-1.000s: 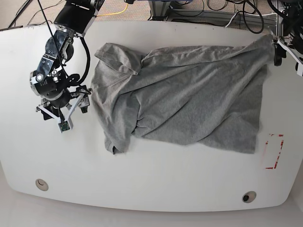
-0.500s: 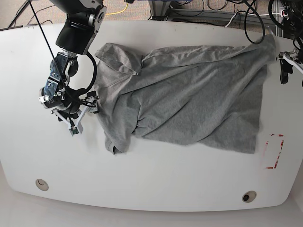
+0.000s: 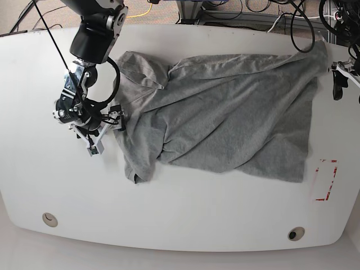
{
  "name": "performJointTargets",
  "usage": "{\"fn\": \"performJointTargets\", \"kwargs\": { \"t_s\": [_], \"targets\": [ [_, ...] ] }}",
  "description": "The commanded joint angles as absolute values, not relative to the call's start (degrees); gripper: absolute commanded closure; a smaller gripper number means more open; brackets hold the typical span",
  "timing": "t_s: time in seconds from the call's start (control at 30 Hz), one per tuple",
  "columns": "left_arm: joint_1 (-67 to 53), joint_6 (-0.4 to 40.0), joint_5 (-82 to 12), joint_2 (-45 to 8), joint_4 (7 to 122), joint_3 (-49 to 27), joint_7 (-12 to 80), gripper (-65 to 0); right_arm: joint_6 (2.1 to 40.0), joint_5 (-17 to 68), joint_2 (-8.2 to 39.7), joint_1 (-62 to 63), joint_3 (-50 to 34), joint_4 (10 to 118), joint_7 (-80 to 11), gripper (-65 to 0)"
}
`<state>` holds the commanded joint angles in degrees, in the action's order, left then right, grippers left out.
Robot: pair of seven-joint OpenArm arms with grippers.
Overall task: Layout the t-shirt on the table in an organized manner, then fold the t-shirt properly
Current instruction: 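Regrasp the t-shirt corners with both grippers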
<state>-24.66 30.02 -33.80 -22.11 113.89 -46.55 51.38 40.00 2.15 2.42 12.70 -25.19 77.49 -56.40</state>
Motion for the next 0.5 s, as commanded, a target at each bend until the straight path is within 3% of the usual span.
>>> {"fn": "performJointTargets", "kwargs": {
  "t_s": [0.4, 0.5],
  "targets": [
    [-24.57, 30.02, -33.80, -22.11, 112.84, -46.55, 51.38, -44.6, 40.00, 2.07, 0.40, 11.12, -21.49, 80.48, -56.40, -47.2],
    [-24.57, 30.02, -33.80, -22.11, 112.84, -46.55, 51.38, -44.6, 40.00, 2.07, 0.40, 10.33, -19.74, 80.48, -55.96, -43.1]
  ]
}}
